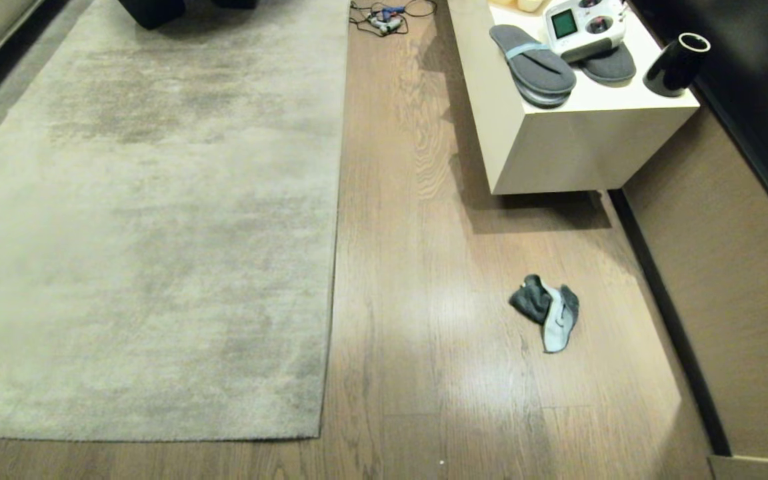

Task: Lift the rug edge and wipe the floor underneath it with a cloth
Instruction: Pick up the rag

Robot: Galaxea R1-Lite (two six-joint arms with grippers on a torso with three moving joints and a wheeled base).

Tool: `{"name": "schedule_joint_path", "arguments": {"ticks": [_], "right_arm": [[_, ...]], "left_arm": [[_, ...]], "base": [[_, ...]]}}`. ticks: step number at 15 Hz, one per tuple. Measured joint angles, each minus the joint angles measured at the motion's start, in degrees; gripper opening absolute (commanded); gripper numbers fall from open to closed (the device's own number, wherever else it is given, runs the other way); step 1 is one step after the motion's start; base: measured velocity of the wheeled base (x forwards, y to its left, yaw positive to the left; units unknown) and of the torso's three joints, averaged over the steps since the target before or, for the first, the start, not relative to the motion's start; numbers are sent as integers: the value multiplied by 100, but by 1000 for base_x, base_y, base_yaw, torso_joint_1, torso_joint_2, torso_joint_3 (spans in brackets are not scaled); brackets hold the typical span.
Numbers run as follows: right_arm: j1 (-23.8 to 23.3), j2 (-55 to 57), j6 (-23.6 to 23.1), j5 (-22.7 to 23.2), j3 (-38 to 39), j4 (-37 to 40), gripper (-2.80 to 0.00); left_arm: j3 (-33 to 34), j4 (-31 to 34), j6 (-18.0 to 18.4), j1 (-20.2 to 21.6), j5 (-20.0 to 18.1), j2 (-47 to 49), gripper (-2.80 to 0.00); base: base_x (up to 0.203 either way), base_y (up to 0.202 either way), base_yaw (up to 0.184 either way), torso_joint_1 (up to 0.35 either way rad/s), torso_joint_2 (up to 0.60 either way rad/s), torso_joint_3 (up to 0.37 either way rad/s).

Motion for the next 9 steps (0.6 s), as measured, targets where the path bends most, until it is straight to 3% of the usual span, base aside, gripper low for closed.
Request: {"name": "schedule_joint_path", "arguments": {"ticks": [9], "right_arm": [[-2, 0, 0, 0, 0, 0, -280]], "left_arm": [[0, -15, -72, 0, 11, 0, -280]], "base": [[0, 0, 0, 3, 3, -195]]}}
